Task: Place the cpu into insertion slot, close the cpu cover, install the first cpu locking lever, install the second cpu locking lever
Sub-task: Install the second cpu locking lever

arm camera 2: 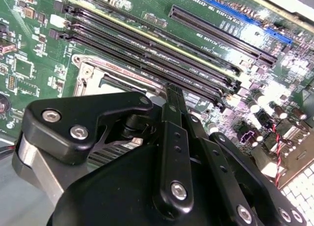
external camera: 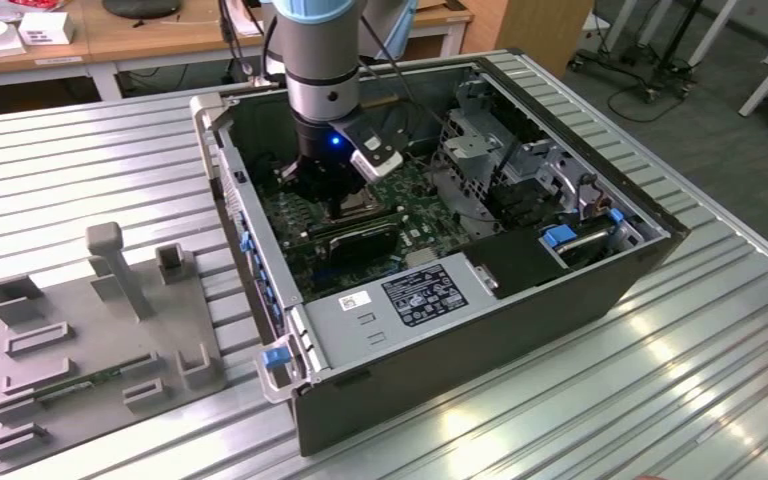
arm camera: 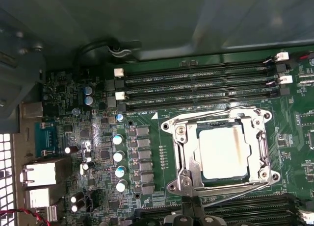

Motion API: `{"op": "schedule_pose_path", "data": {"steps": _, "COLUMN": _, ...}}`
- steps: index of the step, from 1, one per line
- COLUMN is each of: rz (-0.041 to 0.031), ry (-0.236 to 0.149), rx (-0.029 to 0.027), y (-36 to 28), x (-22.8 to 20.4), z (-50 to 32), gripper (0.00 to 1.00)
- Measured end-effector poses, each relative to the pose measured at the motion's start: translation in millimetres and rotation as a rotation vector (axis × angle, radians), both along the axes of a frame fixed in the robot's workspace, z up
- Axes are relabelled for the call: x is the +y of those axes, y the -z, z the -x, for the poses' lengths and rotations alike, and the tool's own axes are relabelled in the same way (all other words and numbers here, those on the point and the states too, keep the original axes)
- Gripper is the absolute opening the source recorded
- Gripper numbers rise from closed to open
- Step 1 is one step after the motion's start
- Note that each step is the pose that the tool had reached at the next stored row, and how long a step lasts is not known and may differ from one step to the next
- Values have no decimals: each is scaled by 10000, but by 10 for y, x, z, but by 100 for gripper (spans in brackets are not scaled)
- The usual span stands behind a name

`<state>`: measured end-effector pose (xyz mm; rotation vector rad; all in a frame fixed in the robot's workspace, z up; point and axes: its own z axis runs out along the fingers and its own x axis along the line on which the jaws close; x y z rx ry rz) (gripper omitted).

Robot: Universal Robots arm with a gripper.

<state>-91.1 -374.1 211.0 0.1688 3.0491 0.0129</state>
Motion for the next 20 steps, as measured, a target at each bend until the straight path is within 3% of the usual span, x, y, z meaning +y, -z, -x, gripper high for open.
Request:
{"op": "schedule_pose_path", "data": {"steps": 1, "rz": 3, "ry": 1, "rx": 30, "y": -1, "x": -1, "z": 1, "gripper": 10}}
{"op": "schedule_pose_path", "data": {"steps": 20, "rz": -5, "ry": 1, "rx": 30, "y": 49, "x": -1, "z": 5, "gripper": 10}}
